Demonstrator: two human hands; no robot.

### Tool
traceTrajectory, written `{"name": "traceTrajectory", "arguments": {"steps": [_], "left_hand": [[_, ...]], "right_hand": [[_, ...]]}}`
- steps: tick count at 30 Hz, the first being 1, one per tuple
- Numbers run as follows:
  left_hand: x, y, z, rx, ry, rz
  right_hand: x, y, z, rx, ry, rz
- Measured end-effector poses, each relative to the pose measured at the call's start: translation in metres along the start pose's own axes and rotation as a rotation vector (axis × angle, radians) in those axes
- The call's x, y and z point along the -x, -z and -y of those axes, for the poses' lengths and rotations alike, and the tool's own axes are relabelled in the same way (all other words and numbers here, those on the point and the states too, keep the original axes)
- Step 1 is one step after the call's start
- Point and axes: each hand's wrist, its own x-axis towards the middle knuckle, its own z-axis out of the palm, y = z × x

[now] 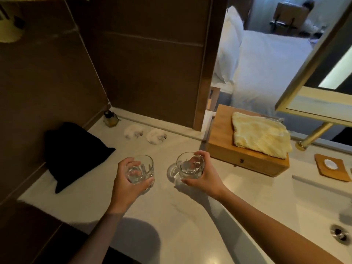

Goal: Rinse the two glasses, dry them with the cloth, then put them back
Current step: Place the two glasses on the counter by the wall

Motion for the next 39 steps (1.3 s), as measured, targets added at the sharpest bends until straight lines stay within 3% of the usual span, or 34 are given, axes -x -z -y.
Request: {"name": "traceTrajectory", "arguments": {"steps": [9,12,17,21,25,30,33,39], "left_hand": [[-0.09,0.056,0.02,0.123,0.067,0.026],[-0.112,0.063,0.026,0.301,0.189,0.042],[-0.141,0.063,0.027,0.529,0.42,0.044],[-0.154,0.059,0.022,0.977,0.706,0.159],[-0.152,0.046,0.016,1.234,0.89,0.331],[-0.148,0.023,0.0,1.554,1.115,0.392],[-0.156,0.011,-0.008,1.713,1.175,0.369],[-0.19,-0.006,-0.021,1.76,1.203,0.188]], "right_hand": [[-0.068,-0.057,0.023,-0.077,-0.077,-0.108],[-0.085,-0.068,0.03,-0.151,-0.159,-0.106],[-0.103,-0.074,0.042,-0.494,-0.399,-0.038],[-0.112,-0.064,0.045,-0.684,-0.504,0.069],[-0.127,-0.046,0.039,-0.703,-0.564,0.112],[-0.149,-0.023,0.058,-0.443,-0.572,0.107],[-0.17,-0.016,0.076,-0.068,-0.41,0.165],[-0.216,-0.032,0.094,0.696,-0.022,0.295]]}}
